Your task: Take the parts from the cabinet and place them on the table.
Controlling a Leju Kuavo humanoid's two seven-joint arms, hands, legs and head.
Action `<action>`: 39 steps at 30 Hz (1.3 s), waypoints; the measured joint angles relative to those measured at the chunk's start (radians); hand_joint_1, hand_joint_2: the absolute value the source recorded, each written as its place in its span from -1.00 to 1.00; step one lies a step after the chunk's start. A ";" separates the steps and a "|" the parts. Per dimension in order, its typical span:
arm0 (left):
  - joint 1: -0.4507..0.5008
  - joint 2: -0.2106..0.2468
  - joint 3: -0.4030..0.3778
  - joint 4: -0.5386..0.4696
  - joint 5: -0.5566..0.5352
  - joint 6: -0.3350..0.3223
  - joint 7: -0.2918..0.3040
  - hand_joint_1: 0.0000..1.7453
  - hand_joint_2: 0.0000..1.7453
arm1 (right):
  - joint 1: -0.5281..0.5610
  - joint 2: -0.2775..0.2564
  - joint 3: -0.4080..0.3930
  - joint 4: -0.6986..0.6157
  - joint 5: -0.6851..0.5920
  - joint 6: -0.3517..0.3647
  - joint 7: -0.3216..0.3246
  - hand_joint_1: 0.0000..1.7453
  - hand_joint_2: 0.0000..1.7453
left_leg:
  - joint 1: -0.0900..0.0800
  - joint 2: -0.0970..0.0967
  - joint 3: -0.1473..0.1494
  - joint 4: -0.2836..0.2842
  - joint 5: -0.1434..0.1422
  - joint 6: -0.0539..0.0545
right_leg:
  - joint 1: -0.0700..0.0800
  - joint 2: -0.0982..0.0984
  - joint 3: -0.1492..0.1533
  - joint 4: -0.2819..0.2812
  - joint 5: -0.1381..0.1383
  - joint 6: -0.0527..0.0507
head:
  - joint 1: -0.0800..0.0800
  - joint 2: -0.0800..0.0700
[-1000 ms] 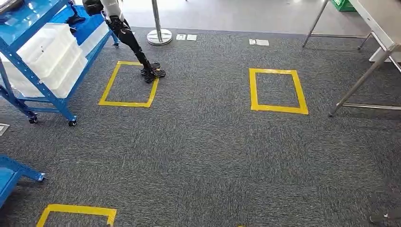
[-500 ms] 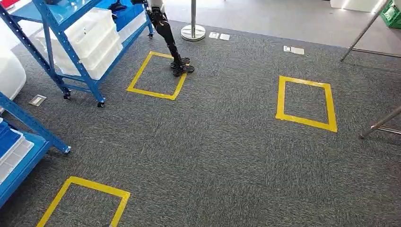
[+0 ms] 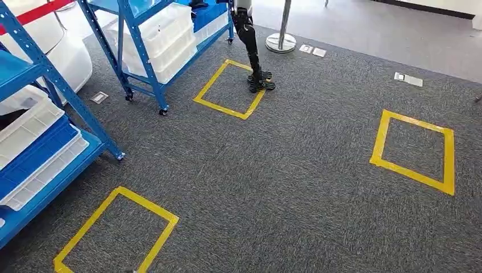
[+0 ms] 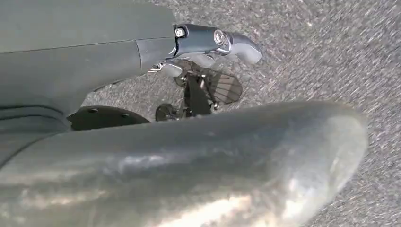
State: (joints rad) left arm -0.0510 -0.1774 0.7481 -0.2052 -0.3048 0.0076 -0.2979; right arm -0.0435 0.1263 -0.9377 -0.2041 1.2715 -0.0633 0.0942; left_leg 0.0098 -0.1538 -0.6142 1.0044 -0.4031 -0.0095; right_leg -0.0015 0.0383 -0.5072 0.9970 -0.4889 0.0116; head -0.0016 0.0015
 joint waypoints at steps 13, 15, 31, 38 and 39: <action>-0.004 -0.001 0.004 0.000 -0.003 -0.003 -0.009 -1.00 -1.00 | 0.008 0.000 -0.001 0.000 0.000 0.003 0.001 -1.00 -1.00 | -0.006 0.224 0.042 0.014 -0.053 0.002 | 0.010 -0.169 0.001 -0.005 -0.001 -0.007 | -0.011 0.000; -0.003 0.000 0.006 0.000 -0.003 -0.003 -0.009 -1.00 -1.00 | 0.002 0.000 -0.001 0.000 0.000 0.003 0.001 -1.00 -1.00 | -0.015 0.199 0.032 0.013 -0.049 0.012 | 0.006 -0.191 0.005 -0.008 0.000 0.002 | -0.011 0.000; 0.002 -0.004 0.010 0.000 -0.005 -0.006 -0.015 -1.00 -1.00 | 0.001 -0.004 -0.005 0.001 0.002 0.004 0.002 -1.00 -1.00 | 0.002 -0.005 0.011 -0.006 -0.003 -0.004 | -0.010 -0.004 -0.009 0.003 0.009 0.002 | -0.003 0.000; 0.001 -0.004 0.012 0.000 -0.008 -0.006 -0.017 -1.00 -1.00 | 0.013 -0.004 -0.007 0.001 0.005 0.005 0.004 -1.00 -1.00 | -0.003 0.151 -0.124 0.313 -0.165 -0.011 | -0.002 -0.110 -0.017 -0.001 0.014 -0.023 | -0.019 0.000; 0.002 -0.004 0.012 0.000 -0.008 -0.006 -0.017 -1.00 -1.00 | 0.012 -0.004 -0.007 0.001 0.005 0.005 0.004 -1.00 -1.00 | -0.003 0.153 -0.098 0.271 -0.138 -0.009 | -0.001 -0.122 -0.016 -0.001 0.012 -0.025 | -0.020 0.000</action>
State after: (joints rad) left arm -0.0487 -0.1816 0.7603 -0.2052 -0.3124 0.0015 -0.3151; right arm -0.0315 0.1221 -0.9445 -0.2029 1.2768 -0.0584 0.0980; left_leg 0.0064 -0.0004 -0.7120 1.2752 -0.5407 -0.0182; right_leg -0.0024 -0.0839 -0.5234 0.9965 -0.4764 -0.0129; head -0.0214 0.0015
